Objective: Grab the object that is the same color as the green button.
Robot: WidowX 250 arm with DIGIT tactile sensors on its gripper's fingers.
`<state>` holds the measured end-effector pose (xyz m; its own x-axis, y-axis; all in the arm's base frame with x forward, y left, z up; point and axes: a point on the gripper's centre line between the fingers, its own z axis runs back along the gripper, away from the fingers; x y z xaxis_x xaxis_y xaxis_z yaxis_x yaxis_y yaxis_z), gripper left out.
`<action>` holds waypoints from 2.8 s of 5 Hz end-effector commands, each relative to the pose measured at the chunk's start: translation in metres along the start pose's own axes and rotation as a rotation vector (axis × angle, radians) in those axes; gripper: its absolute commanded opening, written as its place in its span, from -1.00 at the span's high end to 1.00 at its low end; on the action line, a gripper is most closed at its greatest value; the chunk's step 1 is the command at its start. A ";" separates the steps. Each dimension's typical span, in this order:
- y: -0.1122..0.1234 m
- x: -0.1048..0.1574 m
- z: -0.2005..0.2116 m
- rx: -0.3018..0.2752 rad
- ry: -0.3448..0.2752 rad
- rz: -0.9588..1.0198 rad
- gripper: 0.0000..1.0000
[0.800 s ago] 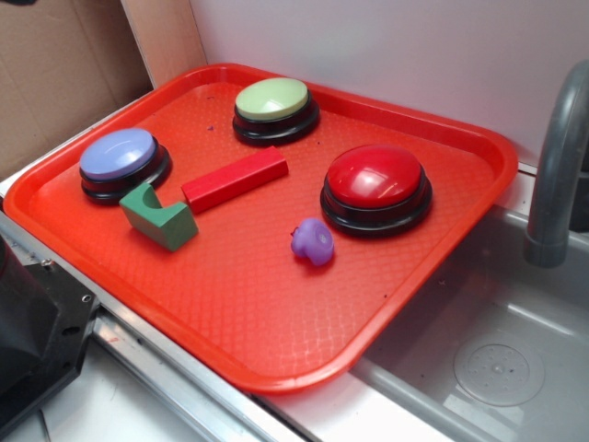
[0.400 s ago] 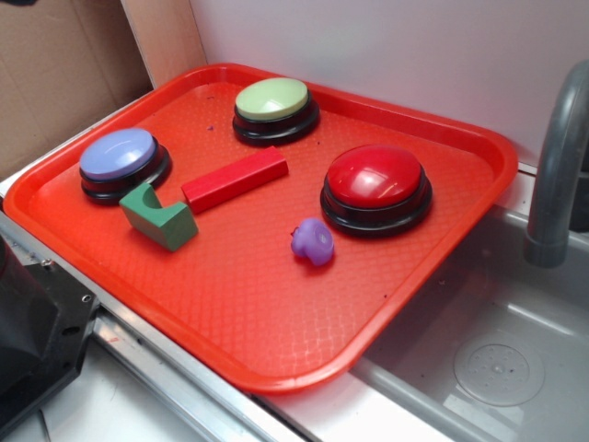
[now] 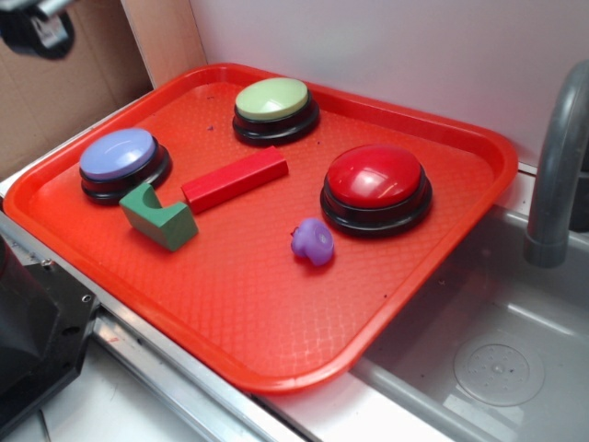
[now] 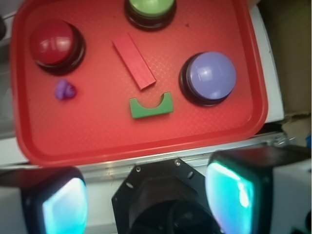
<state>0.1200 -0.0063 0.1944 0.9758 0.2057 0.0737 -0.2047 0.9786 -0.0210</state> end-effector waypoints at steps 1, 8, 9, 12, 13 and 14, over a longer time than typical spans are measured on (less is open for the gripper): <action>0.023 0.009 -0.047 0.019 -0.060 0.437 -1.00; 0.038 0.033 -0.155 0.061 -0.087 0.741 -1.00; 0.037 0.032 -0.164 0.057 -0.073 0.738 -1.00; 0.036 0.034 -0.176 0.011 -0.042 0.733 1.00; 0.035 0.034 -0.172 0.009 -0.053 0.721 1.00; 0.032 0.036 -0.159 0.036 -0.076 0.662 1.00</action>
<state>0.1545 0.0298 0.0297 0.6381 0.7644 0.0924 -0.7656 0.6427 -0.0286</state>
